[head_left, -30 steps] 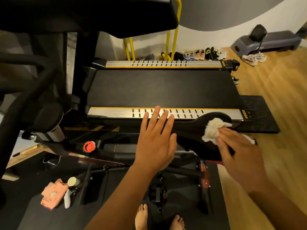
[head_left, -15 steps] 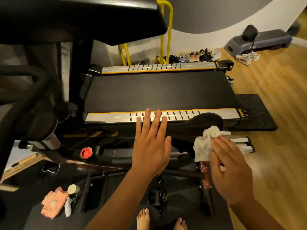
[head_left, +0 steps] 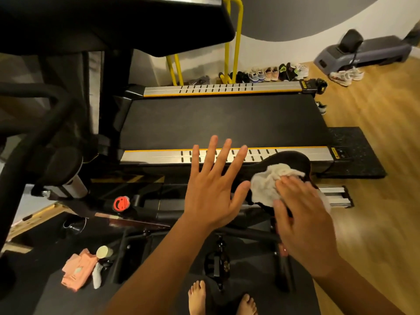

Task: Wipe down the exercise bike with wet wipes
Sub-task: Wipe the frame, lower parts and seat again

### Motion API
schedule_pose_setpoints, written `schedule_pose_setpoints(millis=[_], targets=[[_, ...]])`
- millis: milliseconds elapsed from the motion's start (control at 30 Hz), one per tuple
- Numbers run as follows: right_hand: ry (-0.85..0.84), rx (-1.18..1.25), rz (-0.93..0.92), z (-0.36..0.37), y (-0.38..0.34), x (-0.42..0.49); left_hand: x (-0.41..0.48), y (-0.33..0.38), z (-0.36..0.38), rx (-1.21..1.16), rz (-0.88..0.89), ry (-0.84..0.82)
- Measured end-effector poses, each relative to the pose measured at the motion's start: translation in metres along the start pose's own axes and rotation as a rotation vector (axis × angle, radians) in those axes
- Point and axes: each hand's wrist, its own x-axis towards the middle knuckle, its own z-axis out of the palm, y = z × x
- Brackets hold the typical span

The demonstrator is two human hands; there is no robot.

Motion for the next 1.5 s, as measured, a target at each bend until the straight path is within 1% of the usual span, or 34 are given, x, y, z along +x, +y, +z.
schedule_pose_setpoints(millis=[67, 133, 200, 267, 367, 433, 500, 567, 600, 667, 733, 833, 900, 933, 1000, 1067, 1133, 1167, 1233, 1333, 1500], targets=[[-0.110, -0.042, -0.092, 0.010, -0.023, 0.024, 0.015, 0.000, -0.003, 0.038, 0.041, -0.022], [-0.188, -0.071, -0.104, 0.015, -0.036, 0.056, 0.024, 0.000, -0.003, 0.059, 0.026, -0.034], [-0.210, -0.102, -0.039, 0.009, -0.028, 0.077, 0.025, 0.000, 0.000, 0.067, 0.024, -0.036], [-0.179, -0.110, 0.057, 0.000, -0.005, 0.072, 0.022, -0.001, 0.001, 0.069, 0.036, -0.040], [-0.139, -0.012, 0.238, -0.015, 0.018, 0.049, 0.025, 0.000, 0.000, 0.043, 0.028, -0.045], [-0.148, 0.002, 0.263, -0.015, 0.024, 0.055, 0.027, 0.003, -0.001, 0.026, 0.021, -0.060], [-0.216, -0.029, 0.255, -0.012, 0.026, 0.086, 0.027, 0.003, 0.000, 0.023, 0.024, -0.077], [-0.377, -0.085, 0.273, -0.009, 0.026, 0.121, 0.027, 0.003, 0.001, 0.031, 0.018, -0.088], [-0.446, -0.133, 0.265, -0.006, 0.027, 0.134, 0.028, 0.003, 0.001, 0.025, 0.010, -0.094], [-0.510, -0.210, 0.215, -0.002, 0.032, 0.146, 0.029, 0.003, 0.001, -0.001, -0.011, -0.105], [-0.535, -0.249, 0.154, -0.004, 0.029, 0.144, 0.030, 0.005, 0.001, -0.018, -0.031, -0.109], [-0.550, -0.259, 0.028, -0.006, -0.005, 0.135, 0.031, 0.005, 0.001, -0.049, -0.057, -0.100], [-0.533, -0.206, -0.060, 0.001, -0.032, 0.123, 0.030, 0.002, 0.001, -0.088, -0.073, -0.085], [-0.507, -0.162, -0.073, 0.003, -0.041, 0.115, 0.029, 0.002, 0.001, -0.105, -0.075, -0.080], [-0.439, -0.058, -0.054, 0.002, -0.042, 0.106, 0.027, 0.001, -0.001, -0.129, -0.067, -0.072], [-0.387, -0.007, -0.019, -0.004, -0.024, 0.110, 0.027, 0.000, -0.003, -0.150, -0.063, -0.080], [-0.357, -0.075, 0.081, -0.008, 0.005, 0.118, 0.029, -0.001, -0.004, -0.150, -0.067, -0.092], [-0.342, -0.066, 0.180, -0.011, 0.020, 0.121, 0.029, 0.000, -0.004, -0.146, -0.071, -0.098], [-0.297, 0.058, 0.327, -0.017, 0.035, 0.118, 0.030, 0.000, -0.003, -0.145, -0.074, -0.108], [-0.182, 0.212, 0.463, -0.023, 0.029, 0.092, 0.030, 0.001, -0.004, -0.161, -0.080, -0.108], [0.128, 0.412, 0.701, -0.019, 0.006, 0.017, 0.030, 0.001, -0.004, -0.159, -0.064, -0.134]])
